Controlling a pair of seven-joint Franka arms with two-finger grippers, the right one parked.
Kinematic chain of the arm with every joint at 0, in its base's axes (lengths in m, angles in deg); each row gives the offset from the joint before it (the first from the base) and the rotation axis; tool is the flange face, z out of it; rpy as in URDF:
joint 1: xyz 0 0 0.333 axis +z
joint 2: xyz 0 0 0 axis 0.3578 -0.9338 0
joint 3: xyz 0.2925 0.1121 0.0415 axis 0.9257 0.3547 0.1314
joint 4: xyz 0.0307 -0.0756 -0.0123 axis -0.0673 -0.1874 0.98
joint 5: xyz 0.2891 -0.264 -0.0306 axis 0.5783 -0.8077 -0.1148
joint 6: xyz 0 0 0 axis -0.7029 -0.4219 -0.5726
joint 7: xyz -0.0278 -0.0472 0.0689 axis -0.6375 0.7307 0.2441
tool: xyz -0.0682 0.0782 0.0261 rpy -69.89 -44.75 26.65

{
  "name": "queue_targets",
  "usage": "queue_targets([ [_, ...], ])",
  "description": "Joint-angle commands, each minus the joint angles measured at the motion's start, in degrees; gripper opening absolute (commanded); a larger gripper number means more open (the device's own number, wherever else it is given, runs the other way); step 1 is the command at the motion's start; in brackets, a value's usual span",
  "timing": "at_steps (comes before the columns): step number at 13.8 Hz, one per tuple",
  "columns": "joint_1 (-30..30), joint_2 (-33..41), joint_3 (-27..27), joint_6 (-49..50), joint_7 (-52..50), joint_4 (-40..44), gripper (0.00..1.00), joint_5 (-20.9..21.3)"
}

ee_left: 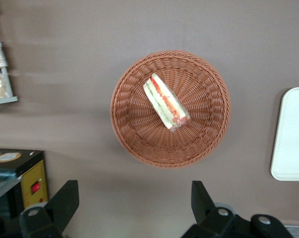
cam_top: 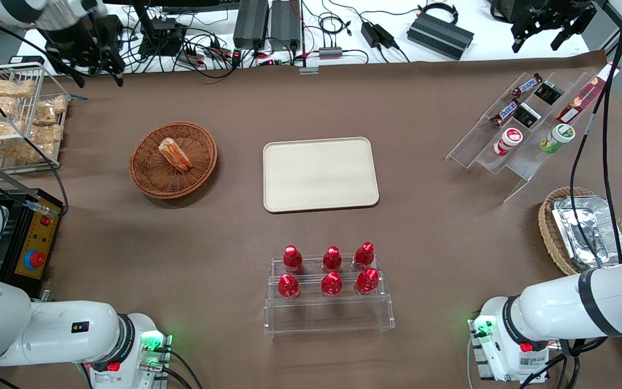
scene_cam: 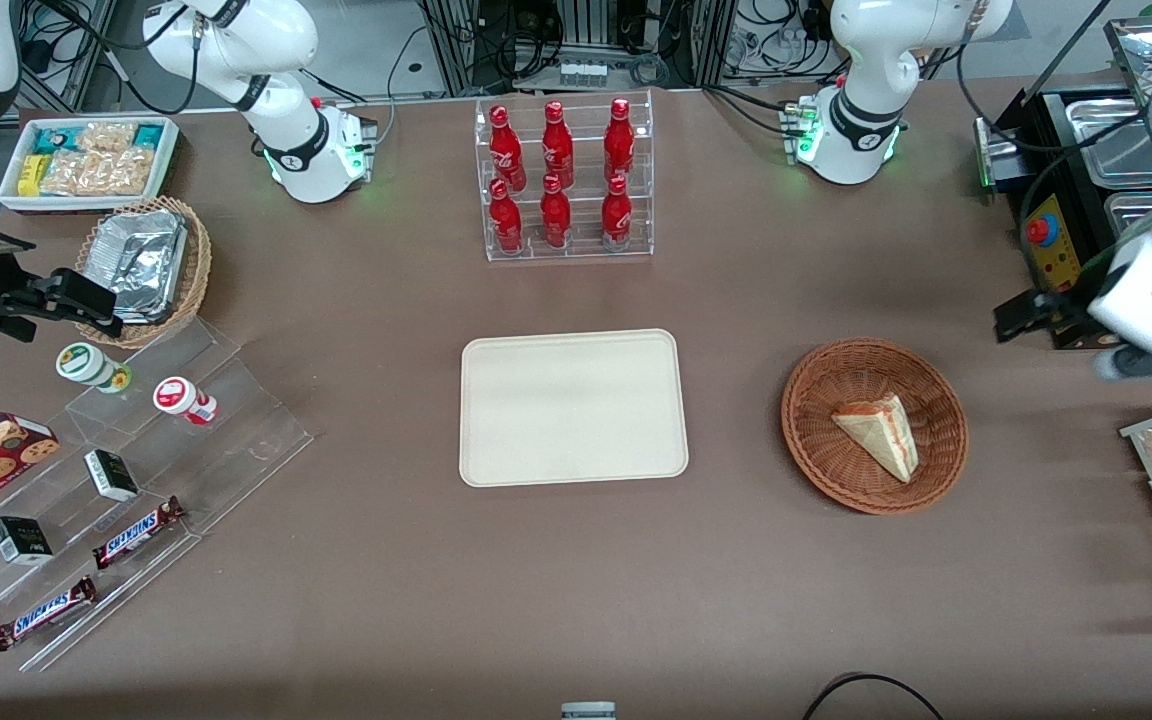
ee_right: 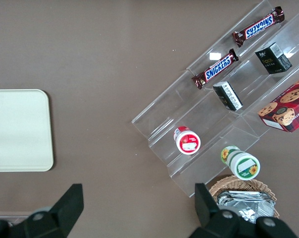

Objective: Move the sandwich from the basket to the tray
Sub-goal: 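Move the left gripper over the wicker basket toward the wrapped sandwich, then lower the left gripper and grasp the wrapped sandwich, lifting it from the basket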

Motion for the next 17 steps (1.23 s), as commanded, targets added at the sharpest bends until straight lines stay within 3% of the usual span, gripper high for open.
queue_targets([
  [1,-1.4,0.8,0.1,-5.9,-4.7,-6.3,1.00,0.2],
  [9,-3.3,-2.7,0.0,-28.2,-25.0,-20.1,1.00,0.1],
  [17,-3.8,-7.4,0.0,-43.4,-31.1,-26.9,1.00,0.1],
])
